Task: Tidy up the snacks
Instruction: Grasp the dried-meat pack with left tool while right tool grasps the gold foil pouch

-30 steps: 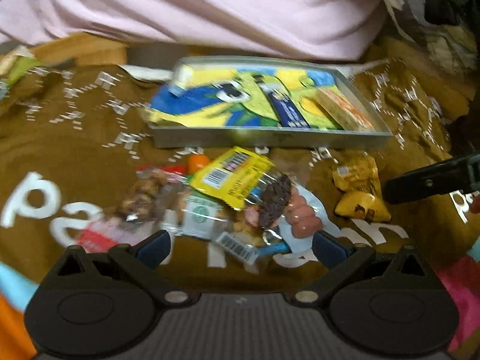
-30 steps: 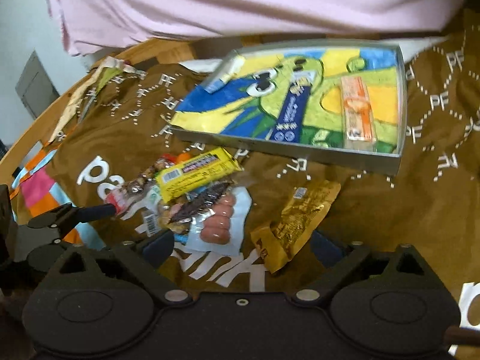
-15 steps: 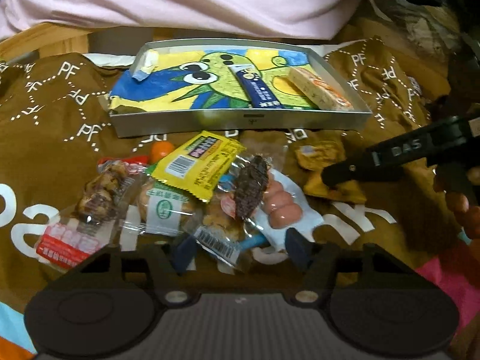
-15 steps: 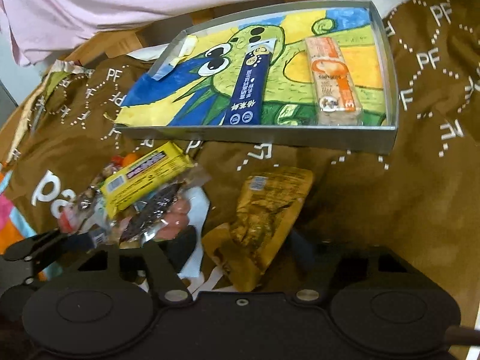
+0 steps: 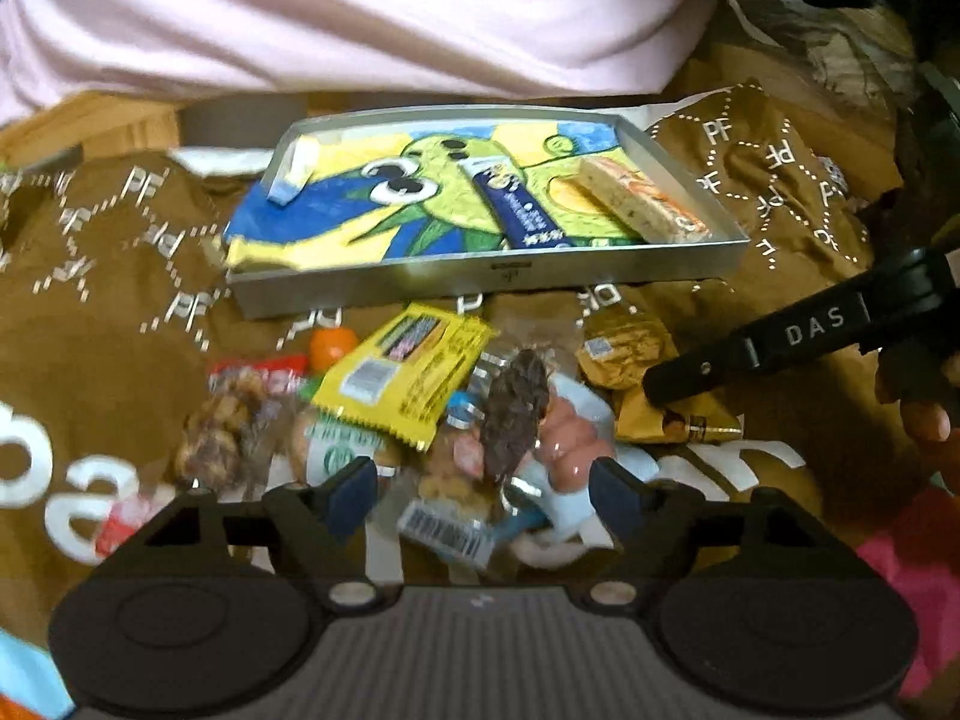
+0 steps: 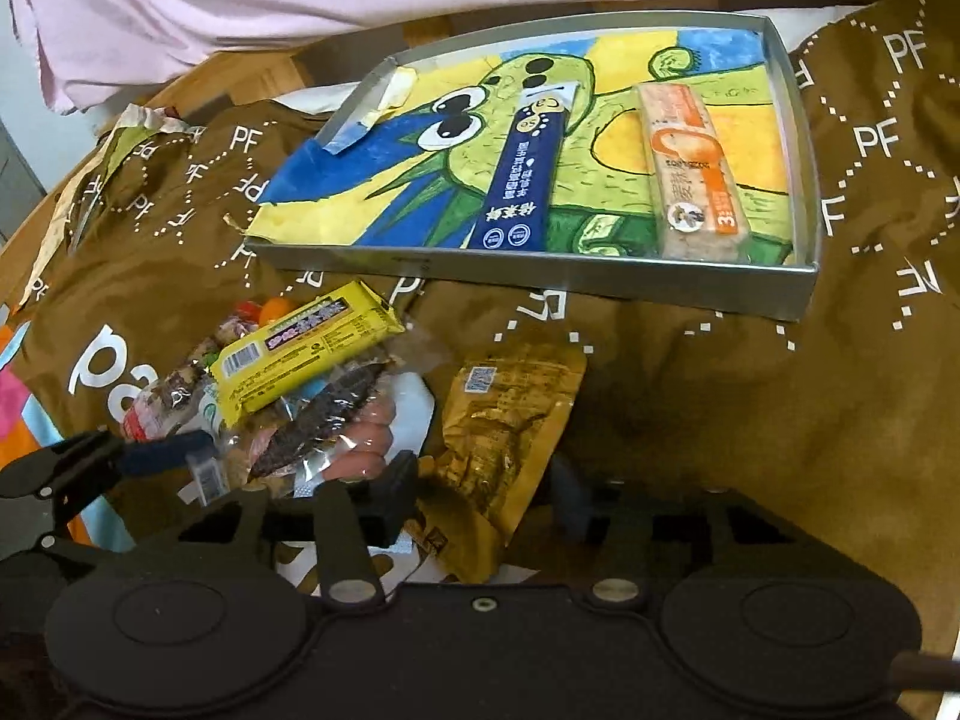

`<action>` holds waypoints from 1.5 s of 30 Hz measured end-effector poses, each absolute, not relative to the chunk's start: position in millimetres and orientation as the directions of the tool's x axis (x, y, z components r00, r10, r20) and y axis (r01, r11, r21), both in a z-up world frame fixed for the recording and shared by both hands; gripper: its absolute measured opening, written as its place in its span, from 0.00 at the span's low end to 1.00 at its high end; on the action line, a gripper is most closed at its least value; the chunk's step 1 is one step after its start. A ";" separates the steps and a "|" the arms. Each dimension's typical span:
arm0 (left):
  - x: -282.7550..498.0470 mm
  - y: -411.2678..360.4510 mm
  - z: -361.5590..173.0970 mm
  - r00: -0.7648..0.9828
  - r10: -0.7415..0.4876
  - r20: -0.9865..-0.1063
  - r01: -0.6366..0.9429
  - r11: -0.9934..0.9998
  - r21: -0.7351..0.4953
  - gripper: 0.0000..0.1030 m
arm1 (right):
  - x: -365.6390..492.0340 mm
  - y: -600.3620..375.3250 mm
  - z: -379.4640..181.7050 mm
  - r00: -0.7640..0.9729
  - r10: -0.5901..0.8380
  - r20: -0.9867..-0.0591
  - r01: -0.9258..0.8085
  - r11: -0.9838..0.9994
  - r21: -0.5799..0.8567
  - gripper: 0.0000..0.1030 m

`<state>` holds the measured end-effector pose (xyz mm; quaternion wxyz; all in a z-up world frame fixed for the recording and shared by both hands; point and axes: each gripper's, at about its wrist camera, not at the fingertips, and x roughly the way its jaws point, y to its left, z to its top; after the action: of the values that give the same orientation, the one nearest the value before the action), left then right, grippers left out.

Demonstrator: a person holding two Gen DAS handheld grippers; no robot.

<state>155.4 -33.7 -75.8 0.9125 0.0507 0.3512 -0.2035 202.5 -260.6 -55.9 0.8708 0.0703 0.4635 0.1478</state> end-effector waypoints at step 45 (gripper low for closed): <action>152.6 -52.2 -69.4 0.623 -0.212 -0.753 0.412 0.907 0.085 0.54 | 204.9 -245.8 -63.3 0.470 0.348 -0.811 -0.217 0.936 0.275 0.34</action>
<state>152.6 -52.2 -69.4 0.8921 0.1253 0.3973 -0.1748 204.9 -245.8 -63.3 0.8548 0.0669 0.4873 0.1652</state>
